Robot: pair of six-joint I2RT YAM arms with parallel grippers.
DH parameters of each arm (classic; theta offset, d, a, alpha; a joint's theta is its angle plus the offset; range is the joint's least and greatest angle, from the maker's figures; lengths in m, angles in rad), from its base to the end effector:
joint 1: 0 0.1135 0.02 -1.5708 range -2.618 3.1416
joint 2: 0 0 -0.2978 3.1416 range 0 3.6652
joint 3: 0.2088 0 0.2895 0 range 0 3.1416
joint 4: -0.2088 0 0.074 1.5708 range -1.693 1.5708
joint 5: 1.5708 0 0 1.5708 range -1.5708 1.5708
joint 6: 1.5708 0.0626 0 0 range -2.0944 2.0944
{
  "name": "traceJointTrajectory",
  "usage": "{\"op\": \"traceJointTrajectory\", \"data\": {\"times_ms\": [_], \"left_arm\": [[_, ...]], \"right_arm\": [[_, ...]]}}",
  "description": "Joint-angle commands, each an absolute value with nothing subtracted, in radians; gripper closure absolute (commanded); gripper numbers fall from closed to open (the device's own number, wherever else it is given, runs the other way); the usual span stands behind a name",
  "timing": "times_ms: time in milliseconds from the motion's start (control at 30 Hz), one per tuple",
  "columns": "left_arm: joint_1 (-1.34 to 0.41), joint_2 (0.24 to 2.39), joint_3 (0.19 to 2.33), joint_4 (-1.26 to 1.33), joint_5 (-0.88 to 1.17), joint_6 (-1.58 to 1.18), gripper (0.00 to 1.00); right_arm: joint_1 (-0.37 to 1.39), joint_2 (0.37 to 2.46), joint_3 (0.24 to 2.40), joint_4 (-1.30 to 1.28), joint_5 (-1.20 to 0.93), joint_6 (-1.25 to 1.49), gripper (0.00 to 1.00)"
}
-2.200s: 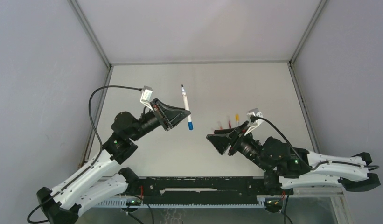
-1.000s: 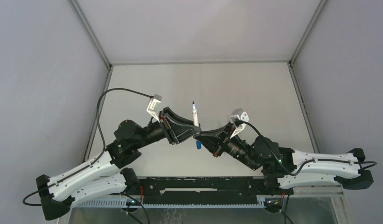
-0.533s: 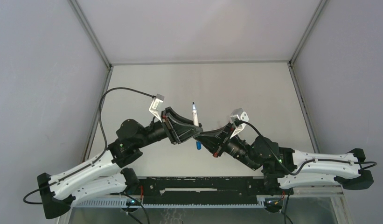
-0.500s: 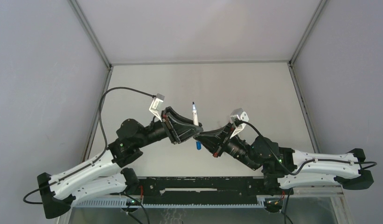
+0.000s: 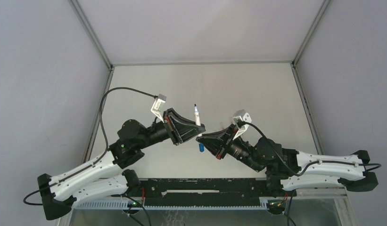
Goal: Insert the pens into the pen caps
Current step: Adjust the pen, then remove the pen cap from the pen.
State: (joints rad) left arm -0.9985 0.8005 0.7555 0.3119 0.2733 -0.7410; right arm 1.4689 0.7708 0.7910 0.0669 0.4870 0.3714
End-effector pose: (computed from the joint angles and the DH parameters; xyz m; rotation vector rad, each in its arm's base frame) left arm 0.1091 -0.2006 0.4099 0.4574 1.4429 -1.6236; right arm 0.0512 0.2130 0.3979 -0.4482 1.5353 1.1079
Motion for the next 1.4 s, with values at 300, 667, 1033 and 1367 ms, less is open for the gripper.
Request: {"op": "traceJointTrajectory", "data": {"times_ms": [300, 667, 1033, 1367], "left_arm": [[-1.005, 0.757, 0.869, 0.244, 0.209, -0.653, 1.00], [-1.005, 0.754, 0.870, 0.236, 0.196, -0.656, 1.00], [-1.005, 0.757, 0.855, 0.249, 0.208, -0.674, 1.00], [-1.005, 0.759, 0.850, 0.254, 0.208, -0.676, 1.00]], "right_arm": [[1.451, 0.737, 0.830, -0.033, 0.471, 0.454, 0.49], [1.451, 0.772, 0.830, -0.010, 0.394, 0.442, 0.49], [1.450, 0.800, 0.830, 0.081, 0.395, 0.416, 0.59], [1.450, 0.785, 0.830, 0.063, 0.404, 0.415, 0.70]]}}
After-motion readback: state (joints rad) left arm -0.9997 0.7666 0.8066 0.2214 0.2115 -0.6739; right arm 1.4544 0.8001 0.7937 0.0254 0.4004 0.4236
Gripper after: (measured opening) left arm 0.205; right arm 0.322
